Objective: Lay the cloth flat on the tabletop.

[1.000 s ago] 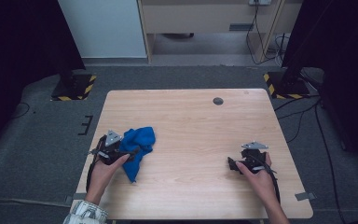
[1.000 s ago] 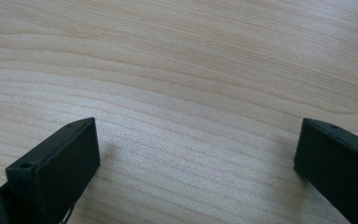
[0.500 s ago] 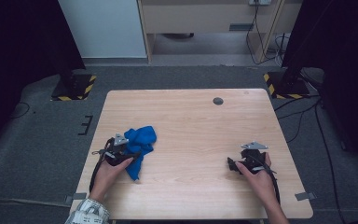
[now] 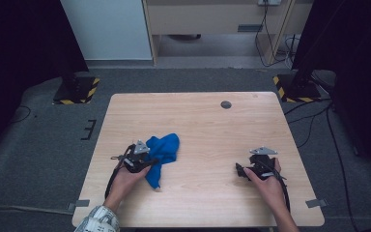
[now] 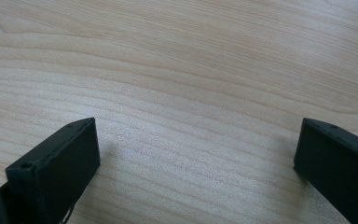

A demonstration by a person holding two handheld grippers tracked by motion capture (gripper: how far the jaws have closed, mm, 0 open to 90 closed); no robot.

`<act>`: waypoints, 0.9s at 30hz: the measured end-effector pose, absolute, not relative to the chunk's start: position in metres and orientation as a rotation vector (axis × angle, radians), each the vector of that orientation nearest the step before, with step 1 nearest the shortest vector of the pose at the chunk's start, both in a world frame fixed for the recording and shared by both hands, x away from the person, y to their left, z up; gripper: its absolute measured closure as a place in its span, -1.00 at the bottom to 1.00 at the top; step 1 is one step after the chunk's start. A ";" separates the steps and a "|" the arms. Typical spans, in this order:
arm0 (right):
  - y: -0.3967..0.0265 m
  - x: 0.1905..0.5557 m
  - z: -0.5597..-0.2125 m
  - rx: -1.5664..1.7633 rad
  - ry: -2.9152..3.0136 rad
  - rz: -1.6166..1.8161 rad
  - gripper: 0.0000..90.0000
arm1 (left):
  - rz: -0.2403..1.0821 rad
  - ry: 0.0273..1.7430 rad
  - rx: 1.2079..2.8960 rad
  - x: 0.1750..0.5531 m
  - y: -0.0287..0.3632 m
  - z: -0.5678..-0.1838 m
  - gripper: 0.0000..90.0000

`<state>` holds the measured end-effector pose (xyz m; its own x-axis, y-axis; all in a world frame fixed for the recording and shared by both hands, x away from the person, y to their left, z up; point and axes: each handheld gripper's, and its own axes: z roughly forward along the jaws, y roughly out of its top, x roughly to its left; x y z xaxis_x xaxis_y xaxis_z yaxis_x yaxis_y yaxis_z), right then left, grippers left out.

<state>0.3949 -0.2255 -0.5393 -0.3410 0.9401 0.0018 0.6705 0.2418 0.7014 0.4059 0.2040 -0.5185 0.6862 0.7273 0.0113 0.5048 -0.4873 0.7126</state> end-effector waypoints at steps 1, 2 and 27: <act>-0.225 0.395 -0.539 1.473 2.098 0.861 -0.99 | 0.408 0.940 2.193 0.406 0.204 -0.519 0.57; -0.225 0.395 -0.539 1.473 2.098 0.861 -0.99 | 0.408 0.908 2.206 0.406 0.197 -0.516 0.57; -0.225 0.393 -0.532 1.264 2.249 0.957 -0.45 | 0.329 0.787 2.150 0.437 0.079 -0.523 -0.49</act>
